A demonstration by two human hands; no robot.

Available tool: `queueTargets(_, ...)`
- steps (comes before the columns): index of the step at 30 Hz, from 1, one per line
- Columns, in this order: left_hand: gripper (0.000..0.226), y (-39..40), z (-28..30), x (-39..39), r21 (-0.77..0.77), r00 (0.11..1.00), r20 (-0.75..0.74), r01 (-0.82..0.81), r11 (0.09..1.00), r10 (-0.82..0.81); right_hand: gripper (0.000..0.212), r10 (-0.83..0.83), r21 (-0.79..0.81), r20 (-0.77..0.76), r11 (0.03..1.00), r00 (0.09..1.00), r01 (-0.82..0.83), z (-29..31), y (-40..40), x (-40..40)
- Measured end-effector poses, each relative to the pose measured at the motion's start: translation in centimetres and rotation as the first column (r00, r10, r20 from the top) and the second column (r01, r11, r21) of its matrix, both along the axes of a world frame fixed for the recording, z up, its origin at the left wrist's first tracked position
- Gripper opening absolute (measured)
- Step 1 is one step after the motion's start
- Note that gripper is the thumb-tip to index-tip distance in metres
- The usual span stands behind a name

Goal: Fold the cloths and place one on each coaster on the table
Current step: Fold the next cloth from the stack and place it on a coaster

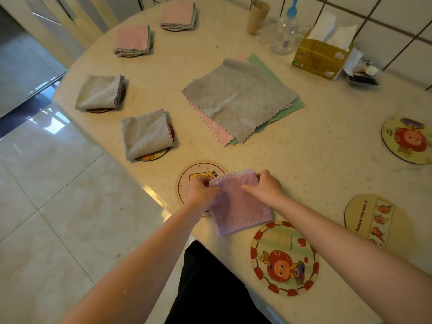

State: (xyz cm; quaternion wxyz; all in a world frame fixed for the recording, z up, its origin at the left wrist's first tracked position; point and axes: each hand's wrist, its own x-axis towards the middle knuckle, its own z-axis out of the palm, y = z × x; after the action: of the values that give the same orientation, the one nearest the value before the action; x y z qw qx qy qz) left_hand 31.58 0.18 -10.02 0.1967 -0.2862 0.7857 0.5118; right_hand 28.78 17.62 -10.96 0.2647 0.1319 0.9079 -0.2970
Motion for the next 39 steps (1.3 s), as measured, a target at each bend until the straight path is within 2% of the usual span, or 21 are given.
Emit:
queueTargets(3,0.018,-0.7,0.7,0.1,0.149,1.000,0.001,-0.020,0.989,0.020,0.074,-0.025,-0.127,0.111,0.991,0.994,0.039,0.3,0.4,-0.2)
queueTargets(5,0.023,-1.4,1.3,0.3,0.262,1.000,0.013,-0.015,0.965,0.011,0.083,-0.014,-0.154,0.135,0.987,0.991,0.035,0.0,0.4,-0.3)
queueTargets(9,0.023,-3.8,1.6,0.5,0.384,1.000,0.008,0.002,0.923,-0.006,0.049,-0.011,-0.180,0.081,0.983,0.997,0.025,1.0,-0.6,-0.2)
queueTargets(11,0.022,-5.5,1.4,0.2,0.383,1.000,0.002,-0.009,0.924,0.009,0.040,-0.016,-0.206,0.038,0.978,0.999,0.023,1.4,-1.6,-0.5)
queueTargets(16,0.024,-9.6,0.8,-0.6,0.324,0.999,0.002,-0.033,0.946,0.034,0.039,-0.059,-0.287,0.002,0.956,0.998,0.057,1.6,-5.2,-1.1)
queueTargets(19,0.025,-11.8,0.6,-1.3,0.319,1.000,-0.009,-0.016,0.948,0.020,0.035,-0.062,-0.239,-0.058,0.970,0.996,0.047,1.5,-7.4,-1.4)
queueTargets(21,0.026,-12.9,0.3,-1.8,0.279,0.999,-0.029,0.047,0.959,-0.040,0.033,-0.067,-0.197,-0.110,0.979,0.992,0.045,1.6,-8.6,-1.7)
queueTargets(24,0.022,-13.9,-0.7,-2.7,0.105,0.971,-0.103,0.227,0.968,-0.216,0.031,-0.088,-0.132,-0.145,0.989,0.985,0.069,1.3,-9.4,-1.7)
queueTargets(28,0.015,-14.5,-1.5,-3.1,-0.150,0.897,-0.154,0.393,0.907,-0.414,0.030,-0.093,0.034,-0.195,0.994,0.976,0.101,0.9,-9.4,-1.2)
queueTargets(32,0.018,-15.3,-1.2,-3.5,-0.257,0.810,-0.166,0.516,0.817,-0.563,0.028,-0.111,0.162,-0.262,0.974,0.959,0.157,1.1,-10.0,-0.5)
queueTargets(35,0.024,-16.0,-0.7,-4.4,-0.304,0.738,-0.187,0.584,0.753,-0.648,0.024,-0.121,0.171,-0.311,0.969,0.943,0.180,1.5,-10.1,-0.5)
queueTargets(39,0.027,-16.4,0.4,-6.7,-0.363,0.663,-0.218,0.626,0.690,-0.716,0.021,-0.057,0.197,-0.316,0.972,0.947,0.124,1.9,-9.6,-1.8)
